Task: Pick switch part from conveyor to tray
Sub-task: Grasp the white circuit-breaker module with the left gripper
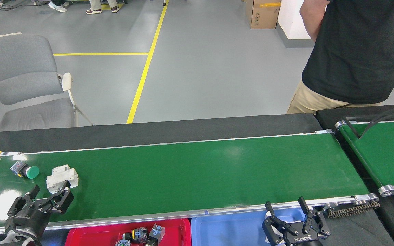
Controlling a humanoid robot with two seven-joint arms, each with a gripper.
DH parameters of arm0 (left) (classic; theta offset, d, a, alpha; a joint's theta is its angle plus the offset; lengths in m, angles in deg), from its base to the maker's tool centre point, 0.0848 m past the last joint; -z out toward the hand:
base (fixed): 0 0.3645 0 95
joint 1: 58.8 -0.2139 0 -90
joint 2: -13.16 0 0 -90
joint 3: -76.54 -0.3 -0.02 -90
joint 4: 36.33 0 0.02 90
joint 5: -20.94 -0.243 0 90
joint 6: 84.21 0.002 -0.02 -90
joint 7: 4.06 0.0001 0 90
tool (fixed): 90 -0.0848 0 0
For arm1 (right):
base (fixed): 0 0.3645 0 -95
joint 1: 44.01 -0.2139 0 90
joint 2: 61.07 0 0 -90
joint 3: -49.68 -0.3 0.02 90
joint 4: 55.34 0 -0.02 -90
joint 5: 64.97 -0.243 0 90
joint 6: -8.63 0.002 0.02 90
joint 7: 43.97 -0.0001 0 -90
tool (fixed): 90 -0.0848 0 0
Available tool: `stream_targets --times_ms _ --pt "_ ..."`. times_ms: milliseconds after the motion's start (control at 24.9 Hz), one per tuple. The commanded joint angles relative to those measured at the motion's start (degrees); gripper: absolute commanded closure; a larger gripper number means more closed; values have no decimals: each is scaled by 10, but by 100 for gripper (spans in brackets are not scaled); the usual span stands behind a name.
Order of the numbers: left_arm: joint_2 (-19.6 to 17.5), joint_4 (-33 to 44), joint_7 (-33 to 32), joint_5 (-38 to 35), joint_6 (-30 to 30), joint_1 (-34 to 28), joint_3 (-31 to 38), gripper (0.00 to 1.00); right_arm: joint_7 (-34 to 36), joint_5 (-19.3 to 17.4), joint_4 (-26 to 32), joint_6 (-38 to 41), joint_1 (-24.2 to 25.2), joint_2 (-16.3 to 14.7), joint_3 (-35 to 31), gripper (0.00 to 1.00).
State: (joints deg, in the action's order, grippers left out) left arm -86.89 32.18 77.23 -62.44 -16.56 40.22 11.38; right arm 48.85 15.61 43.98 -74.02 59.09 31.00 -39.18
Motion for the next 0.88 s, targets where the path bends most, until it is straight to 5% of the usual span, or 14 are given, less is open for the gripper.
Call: stream_targets --times_ms 0,201,844 --pt "-7 3 3 -1 3 9 0 0 1 -2 6 2 -2 -4 0 1" --pt "-6 -36 2 -1 14 34 -21 0 -1 -2 5 1 -4 -4 2 1" --pt "-13 -145 6 -1 222 130 -122 0 -2 -2 5 2 -7 -6 20 1"
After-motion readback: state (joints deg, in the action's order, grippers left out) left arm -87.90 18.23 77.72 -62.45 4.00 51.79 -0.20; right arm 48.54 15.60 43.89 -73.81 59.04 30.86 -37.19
